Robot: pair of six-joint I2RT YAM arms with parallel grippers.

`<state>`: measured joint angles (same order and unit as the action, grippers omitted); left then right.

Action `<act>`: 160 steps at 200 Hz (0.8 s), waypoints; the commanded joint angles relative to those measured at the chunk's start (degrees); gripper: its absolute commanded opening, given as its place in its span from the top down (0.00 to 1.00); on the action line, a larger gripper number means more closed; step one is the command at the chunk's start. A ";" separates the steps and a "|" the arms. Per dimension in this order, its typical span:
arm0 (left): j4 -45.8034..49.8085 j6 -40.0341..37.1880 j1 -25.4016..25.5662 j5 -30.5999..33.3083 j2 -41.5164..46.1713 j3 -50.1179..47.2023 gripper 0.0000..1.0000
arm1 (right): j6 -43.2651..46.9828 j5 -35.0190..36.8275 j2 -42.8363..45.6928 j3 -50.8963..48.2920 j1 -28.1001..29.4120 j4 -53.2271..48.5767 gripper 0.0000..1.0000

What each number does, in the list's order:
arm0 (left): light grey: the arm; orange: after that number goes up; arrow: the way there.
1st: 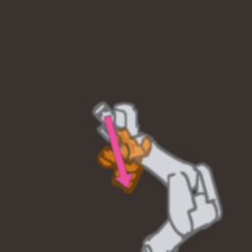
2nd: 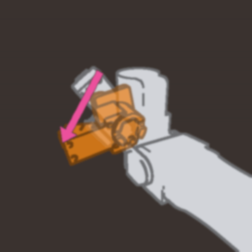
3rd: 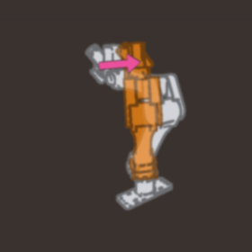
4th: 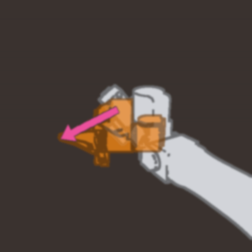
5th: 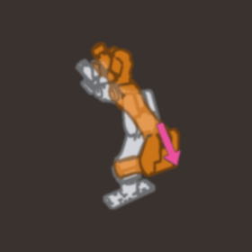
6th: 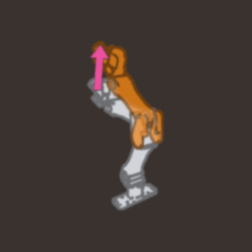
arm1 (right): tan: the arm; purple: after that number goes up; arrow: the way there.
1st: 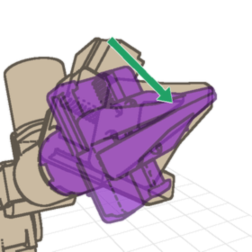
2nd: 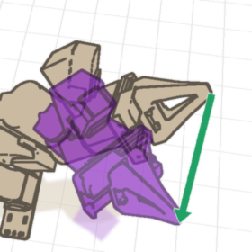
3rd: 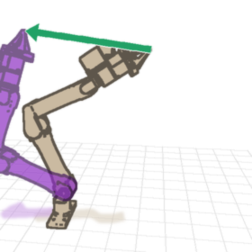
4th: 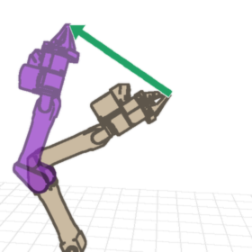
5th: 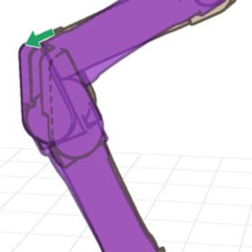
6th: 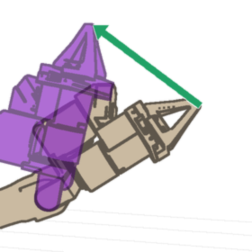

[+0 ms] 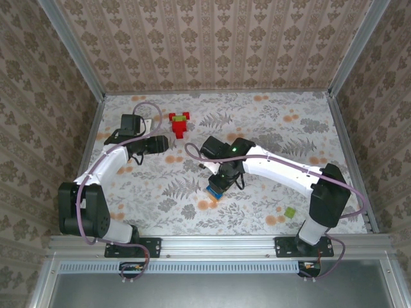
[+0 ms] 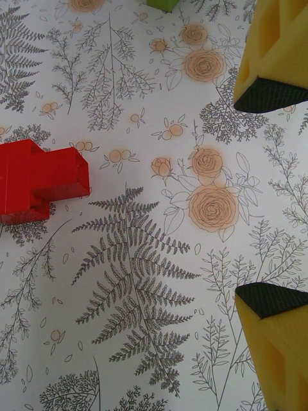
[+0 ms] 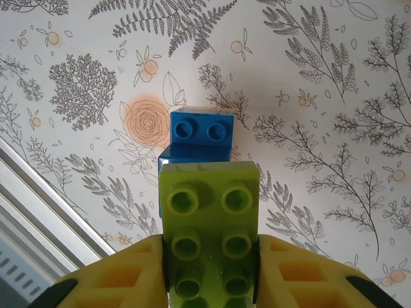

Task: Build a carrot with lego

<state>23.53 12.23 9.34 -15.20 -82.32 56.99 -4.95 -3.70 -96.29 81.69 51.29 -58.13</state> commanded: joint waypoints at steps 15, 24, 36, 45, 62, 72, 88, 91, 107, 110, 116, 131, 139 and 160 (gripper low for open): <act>-0.24 -0.87 0.41 0.08 1.49 0.31 0.27 | 1.52 -1.48 -1.99 2.17 0.41 -1.11 0.67; -0.18 -0.93 0.41 0.08 1.46 0.34 0.27 | 1.67 -1.57 -2.34 2.37 0.46 -0.78 0.67; -0.08 -0.90 0.41 0.08 1.46 0.31 0.27 | 1.78 -1.65 -3.03 2.69 0.45 -0.67 0.67; -0.12 -0.91 0.41 0.17 1.45 0.37 0.27 | 1.84 -1.91 -3.46 2.91 0.43 -0.60 0.67; -0.06 -0.98 0.41 0.13 1.41 0.41 0.27 | 1.87 -2.10 -4.17 3.19 0.46 -0.49 0.68; -0.06 -0.98 0.41 0.09 1.30 0.48 0.27 | 1.87 -2.22 -4.48 3.16 0.45 -0.41 0.68; -0.15 -0.98 0.41 0.09 1.37 0.49 0.27 | 1.79 -2.44 -4.62 2.90 0.47 -0.15 0.68; -0.08 -0.98 0.41 0.13 1.27 0.51 0.27 | 1.79 -2.49 -4.67 2.86 0.45 -0.07 0.68; -0.12 -0.98 0.39 0.08 1.21 0.57 0.27 | 1.70 -2.77 -4.74 2.60 0.46 0.25 0.68; -0.10 -0.98 0.41 0.08 1.20 0.58 0.27 | 1.70 -2.80 -4.70 2.52 0.47 0.29 0.68; -0.12 -0.98 0.40 0.04 1.18 0.53 0.27 | 1.62 -2.80 -4.74 2.36 0.42 0.34 0.68; -0.14 -0.98 0.41 0.08 1.06 0.56 0.27 | 1.61 -3.01 -4.93 2.17 0.40 0.63 0.68; -0.10 -0.99 0.41 0.00 1.03 0.58 0.27 | 1.57 -3.10 -4.97 1.94 0.43 0.72 0.68; -0.14 -0.98 0.41 0.08 1.03 0.58 0.27 | 1.52 -3.33 -5.34 1.42 0.64 1.17 0.68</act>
<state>23.53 12.23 9.34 -15.18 -82.32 56.99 -4.21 -5.43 -100.31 83.26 51.31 -57.28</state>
